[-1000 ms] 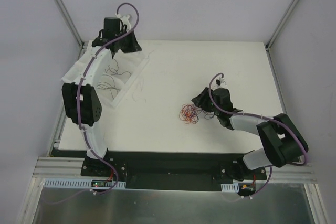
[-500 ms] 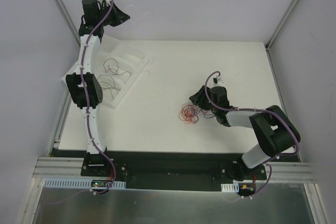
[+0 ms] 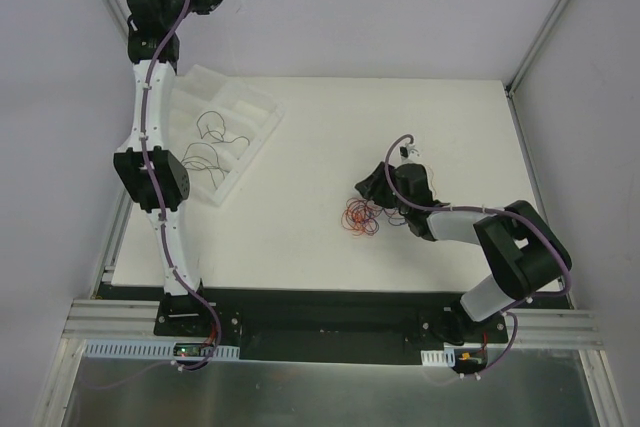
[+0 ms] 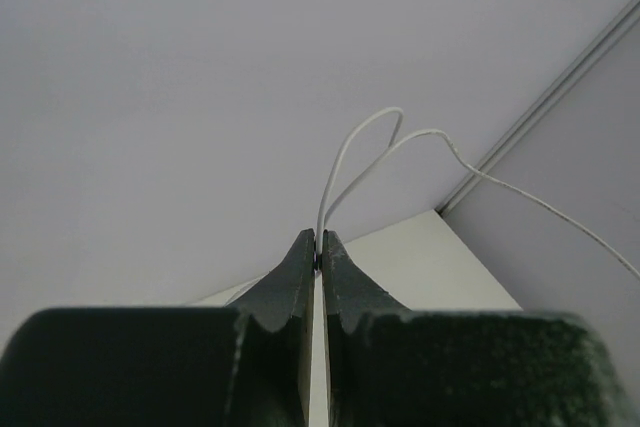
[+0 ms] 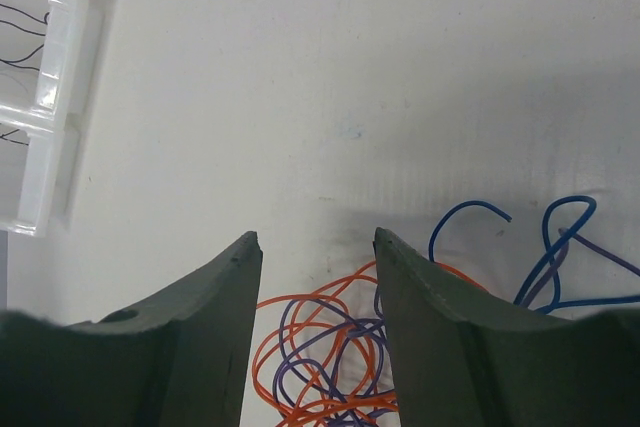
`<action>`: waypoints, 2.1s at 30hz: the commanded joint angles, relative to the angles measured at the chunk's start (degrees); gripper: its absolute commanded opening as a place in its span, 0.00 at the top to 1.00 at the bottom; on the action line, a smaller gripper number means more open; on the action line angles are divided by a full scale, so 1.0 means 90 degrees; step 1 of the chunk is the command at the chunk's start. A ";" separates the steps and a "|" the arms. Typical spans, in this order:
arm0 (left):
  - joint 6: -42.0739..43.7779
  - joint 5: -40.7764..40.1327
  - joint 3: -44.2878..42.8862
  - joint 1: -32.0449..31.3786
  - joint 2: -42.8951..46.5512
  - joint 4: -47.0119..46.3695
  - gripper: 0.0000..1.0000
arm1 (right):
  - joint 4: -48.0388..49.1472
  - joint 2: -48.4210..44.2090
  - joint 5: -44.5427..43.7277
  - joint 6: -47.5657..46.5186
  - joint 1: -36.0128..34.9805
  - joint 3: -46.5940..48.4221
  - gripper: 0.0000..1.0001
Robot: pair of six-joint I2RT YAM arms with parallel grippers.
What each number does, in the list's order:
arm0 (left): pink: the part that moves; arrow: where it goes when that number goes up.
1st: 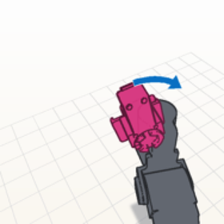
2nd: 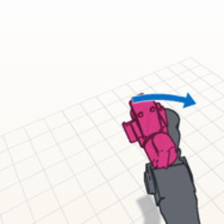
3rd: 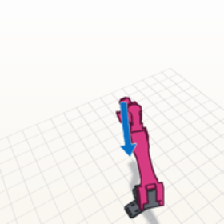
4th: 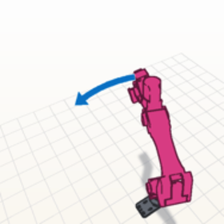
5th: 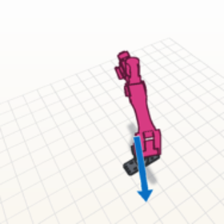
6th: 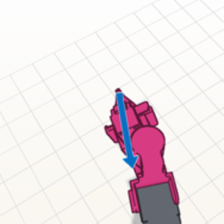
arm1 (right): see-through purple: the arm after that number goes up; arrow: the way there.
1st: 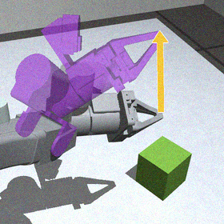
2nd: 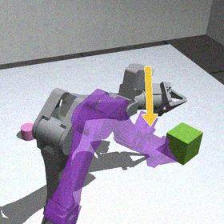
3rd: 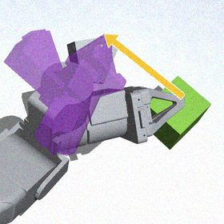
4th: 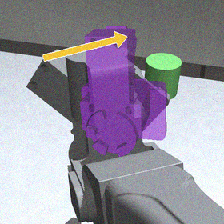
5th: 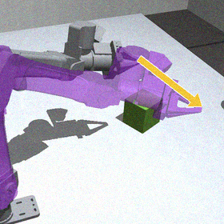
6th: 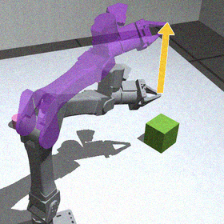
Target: Untangle the cables
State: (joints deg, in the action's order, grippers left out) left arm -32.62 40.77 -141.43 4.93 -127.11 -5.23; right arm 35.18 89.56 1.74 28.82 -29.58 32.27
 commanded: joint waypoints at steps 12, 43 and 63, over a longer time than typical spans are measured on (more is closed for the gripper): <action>-0.0506 -0.0194 -0.0673 0.0194 0.0138 -0.2015 1.00 | -0.0100 0.0029 -0.0357 -0.0272 -0.0180 0.0379 0.48; -0.0086 -0.0644 -0.0184 0.0009 0.1331 -0.2671 1.00 | -0.0286 0.0156 -0.0408 -0.0419 -0.0365 0.0574 0.48; -0.0233 -0.0400 0.0157 0.0136 0.0325 -0.2465 1.00 | -0.0305 0.0244 -0.0408 -0.0419 -0.0365 0.0643 0.48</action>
State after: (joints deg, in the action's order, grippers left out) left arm -34.50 35.81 -139.68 5.37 -124.51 -24.08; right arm 31.59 91.48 -1.13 25.87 -32.58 36.14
